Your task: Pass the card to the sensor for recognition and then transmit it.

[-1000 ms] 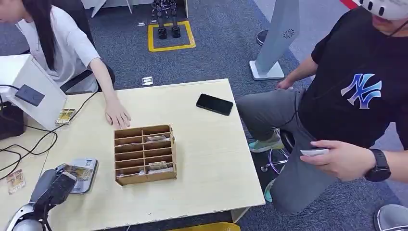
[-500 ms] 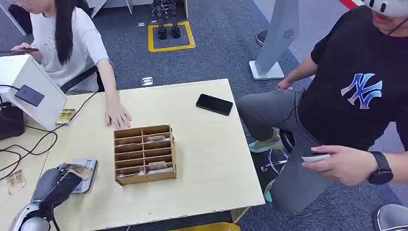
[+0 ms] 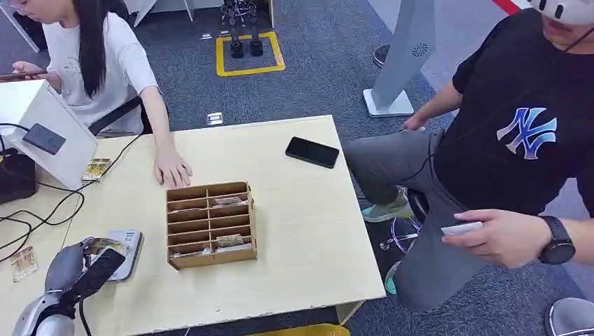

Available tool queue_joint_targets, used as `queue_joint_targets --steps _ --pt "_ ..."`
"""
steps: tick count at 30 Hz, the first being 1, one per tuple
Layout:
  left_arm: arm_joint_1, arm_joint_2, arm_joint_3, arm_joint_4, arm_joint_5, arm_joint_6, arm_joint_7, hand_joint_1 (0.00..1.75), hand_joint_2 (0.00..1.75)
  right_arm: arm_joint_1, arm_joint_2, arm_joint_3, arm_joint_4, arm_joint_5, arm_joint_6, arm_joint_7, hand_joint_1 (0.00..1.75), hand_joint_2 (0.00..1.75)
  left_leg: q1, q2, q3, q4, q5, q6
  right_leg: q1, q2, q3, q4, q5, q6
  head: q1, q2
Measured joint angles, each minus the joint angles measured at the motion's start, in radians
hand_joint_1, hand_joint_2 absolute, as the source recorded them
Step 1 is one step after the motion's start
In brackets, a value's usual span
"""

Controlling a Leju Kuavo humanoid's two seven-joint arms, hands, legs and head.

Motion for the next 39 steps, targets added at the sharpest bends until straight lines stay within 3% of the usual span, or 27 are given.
queue_joint_targets --steps 9,14,17,20,25,28,32,39 --pt "-0.009 -0.011 0.0 0.012 -0.053 0.044 0.025 1.75 1.75 0.0 0.0 0.0 0.0 0.0 -0.002 0.0 0.0 1.75 0.0 0.0 0.001 0.0 0.0 0.0 0.0 -0.001 0.001 0.0 0.0 0.0 0.0 0.0" --pt "-0.009 -0.021 0.0 0.012 -0.009 0.024 -0.013 1.75 1.75 0.0 0.0 0.0 0.0 0.0 -0.001 0.002 0.0 1.75 0.0 0.0 0.001 0.0 0.0 0.0 0.0 -0.001 0.001 0.0 0.0 0.0 0.0 0.0" --pt "-0.007 -0.027 0.002 0.004 0.061 -0.001 -0.048 1.75 1.75 0.0 0.0 0.0 0.0 0.0 -0.001 0.002 0.0 1.75 0.0 -0.001 0.001 0.0 0.0 0.0 0.0 -0.001 0.001 0.0 0.0 0.0 0.0 0.0" --pt "-0.003 -0.044 0.028 -0.026 0.202 -0.063 -0.103 1.75 1.75 0.0 0.0 0.0 0.0 0.0 -0.002 0.002 0.0 1.75 0.0 -0.001 0.001 0.0 0.0 0.0 0.0 -0.001 0.001 0.0 0.0 0.0 0.0 0.0" --pt "0.003 -0.065 0.062 -0.064 0.284 -0.072 -0.127 1.75 1.75 0.0 0.0 0.0 0.0 0.0 -0.003 0.003 0.0 1.75 0.0 0.0 0.0 0.0 0.0 0.0 0.0 -0.001 0.0 0.0 0.0 0.0 0.0 0.0" --pt "0.002 -0.082 0.105 -0.089 0.39 -0.09 -0.15 1.75 1.75 0.0 0.0 0.0 0.0 0.002 -0.003 0.006 0.0 1.75 0.0 0.0 0.0 0.0 0.0 0.0 0.0 -0.001 0.0 0.0 0.0 0.0 0.0 0.0" --pt "0.003 -0.093 0.139 -0.109 0.434 -0.106 -0.153 1.75 1.75 0.0 0.0 0.0 0.0 0.002 -0.003 0.006 0.0 1.75 0.0 0.0 0.0 0.0 0.0 0.0 0.0 0.0 -0.001 0.0 0.0 0.0 0.0 0.0" --pt "-0.022 -0.122 0.241 -0.119 0.638 -0.129 -0.177 1.75 1.75 -0.001 0.0 0.003 0.0 0.019 -0.002 0.006 0.0 1.75 0.0 0.0 -0.001 0.0 0.0 0.0 0.0 0.0 -0.002 0.0 0.0 0.0 0.0 0.0"
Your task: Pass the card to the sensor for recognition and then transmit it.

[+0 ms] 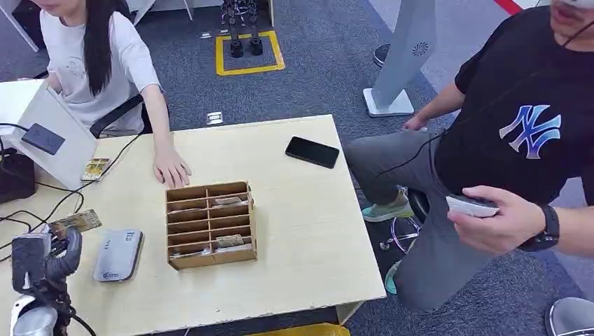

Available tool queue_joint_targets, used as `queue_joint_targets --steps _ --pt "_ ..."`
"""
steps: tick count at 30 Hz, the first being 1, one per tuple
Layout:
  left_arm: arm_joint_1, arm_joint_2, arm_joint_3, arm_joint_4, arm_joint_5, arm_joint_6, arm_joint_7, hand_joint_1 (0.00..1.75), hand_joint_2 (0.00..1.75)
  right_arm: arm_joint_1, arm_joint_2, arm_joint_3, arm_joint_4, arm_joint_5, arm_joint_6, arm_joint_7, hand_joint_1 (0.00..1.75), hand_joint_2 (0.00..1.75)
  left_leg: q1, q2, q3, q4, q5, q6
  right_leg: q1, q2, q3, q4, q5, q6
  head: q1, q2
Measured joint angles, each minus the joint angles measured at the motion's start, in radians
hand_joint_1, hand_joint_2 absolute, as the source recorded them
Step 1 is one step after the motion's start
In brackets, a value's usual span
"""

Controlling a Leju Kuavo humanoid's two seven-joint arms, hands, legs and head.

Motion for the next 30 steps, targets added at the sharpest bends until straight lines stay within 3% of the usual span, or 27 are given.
queue_joint_targets --steps 5,13,18,30 --pt "-0.036 -0.026 0.042 -0.002 -0.027 0.095 -0.068 1.75 1.75 -0.002 0.001 0.003 0.0 0.004 0.003 0.008 0.0 1.75 0.0 0.0 0.0 0.0 0.0 0.0 0.0 0.0 0.0 0.0 0.0 0.0 0.0 0.0" --pt "-0.168 -0.038 0.019 0.029 -0.408 0.504 -0.204 1.75 1.75 -0.012 0.004 0.019 0.0 0.037 0.02 -0.011 0.0 1.75 0.0 0.0 -0.001 0.001 0.001 0.001 0.0 0.0 0.0 0.0 0.001 0.0 0.0 0.0" --pt "-0.216 -0.042 -0.012 0.073 -0.487 0.56 -0.208 1.75 1.75 -0.016 0.006 0.027 0.0 0.038 0.021 -0.02 0.0 1.75 0.0 0.0 0.0 0.001 0.001 0.001 0.0 0.0 -0.001 0.0 0.001 0.001 0.0 0.0" --pt "-0.234 -0.05 -0.04 0.119 -0.501 0.57 -0.207 1.75 1.75 -0.016 0.006 0.027 0.0 0.038 0.021 -0.021 0.0 1.75 0.0 0.001 -0.001 0.001 0.001 0.001 0.0 0.001 -0.001 0.0 0.001 0.001 0.0 0.0"
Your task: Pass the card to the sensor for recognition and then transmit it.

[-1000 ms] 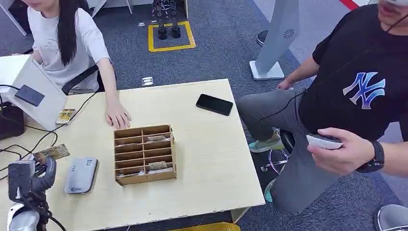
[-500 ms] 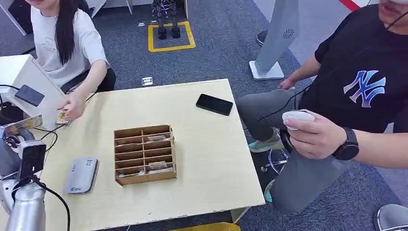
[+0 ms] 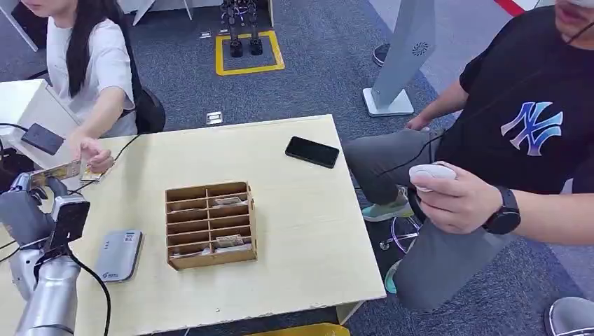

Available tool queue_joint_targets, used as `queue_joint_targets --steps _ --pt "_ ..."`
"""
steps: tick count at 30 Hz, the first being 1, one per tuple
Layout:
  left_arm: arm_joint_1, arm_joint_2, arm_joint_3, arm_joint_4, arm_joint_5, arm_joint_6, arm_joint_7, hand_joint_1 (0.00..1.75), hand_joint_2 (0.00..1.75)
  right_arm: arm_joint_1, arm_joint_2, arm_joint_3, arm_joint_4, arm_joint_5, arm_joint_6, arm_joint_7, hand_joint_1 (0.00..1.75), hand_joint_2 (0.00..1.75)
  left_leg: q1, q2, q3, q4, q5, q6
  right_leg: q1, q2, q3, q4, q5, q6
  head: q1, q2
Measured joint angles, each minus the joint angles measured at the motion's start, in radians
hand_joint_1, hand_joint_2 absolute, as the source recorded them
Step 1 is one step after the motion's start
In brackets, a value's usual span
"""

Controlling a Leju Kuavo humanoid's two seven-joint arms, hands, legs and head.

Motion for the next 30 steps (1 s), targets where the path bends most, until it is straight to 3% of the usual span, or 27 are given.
queue_joint_targets --steps 30 --pt "-0.002 -0.001 -0.008 0.016 -0.003 0.001 0.0 1.75 1.75 0.0 0.0 0.0 0.0 0.0 0.0 0.0 0.0 1.75 0.0 0.001 0.0 0.0 0.0 0.0 0.0 0.001 -0.001 0.0 0.0 0.0 0.0 0.0"
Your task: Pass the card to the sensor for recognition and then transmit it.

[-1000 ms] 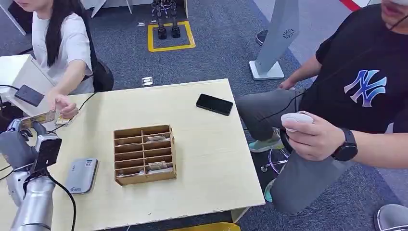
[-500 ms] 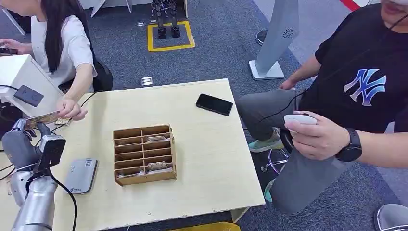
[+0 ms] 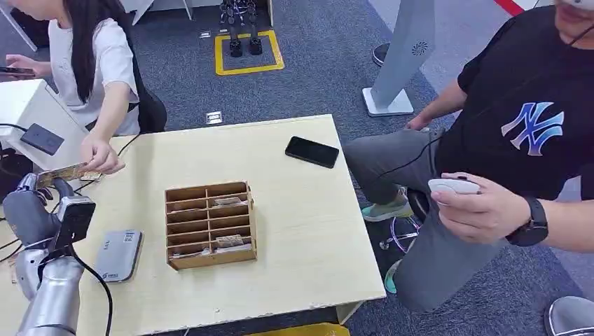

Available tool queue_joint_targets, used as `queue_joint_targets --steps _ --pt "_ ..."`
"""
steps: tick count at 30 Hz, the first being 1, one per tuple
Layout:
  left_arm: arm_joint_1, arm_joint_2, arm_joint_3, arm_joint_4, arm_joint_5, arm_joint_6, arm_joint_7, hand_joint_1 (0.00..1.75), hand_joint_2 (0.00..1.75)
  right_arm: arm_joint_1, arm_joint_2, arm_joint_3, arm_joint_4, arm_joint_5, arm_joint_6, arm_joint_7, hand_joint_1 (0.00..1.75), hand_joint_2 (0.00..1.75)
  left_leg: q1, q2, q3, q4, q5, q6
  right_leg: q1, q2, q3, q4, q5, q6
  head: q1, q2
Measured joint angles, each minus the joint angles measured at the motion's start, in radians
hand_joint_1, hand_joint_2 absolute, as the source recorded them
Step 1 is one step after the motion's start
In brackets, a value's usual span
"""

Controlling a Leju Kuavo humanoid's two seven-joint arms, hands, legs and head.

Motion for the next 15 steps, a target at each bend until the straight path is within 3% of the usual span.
queue_joint_targets --steps 15 --pt "-0.038 0.02 0.0 0.047 0.05 -0.051 0.015 1.75 1.75 0.0 0.002 0.0 0.0 -0.003 -0.003 0.016 0.0 1.75 0.0 0.0 0.0 0.0 0.0 0.0 0.0 0.0 0.0 0.0 0.0 0.0 -0.001 0.0"
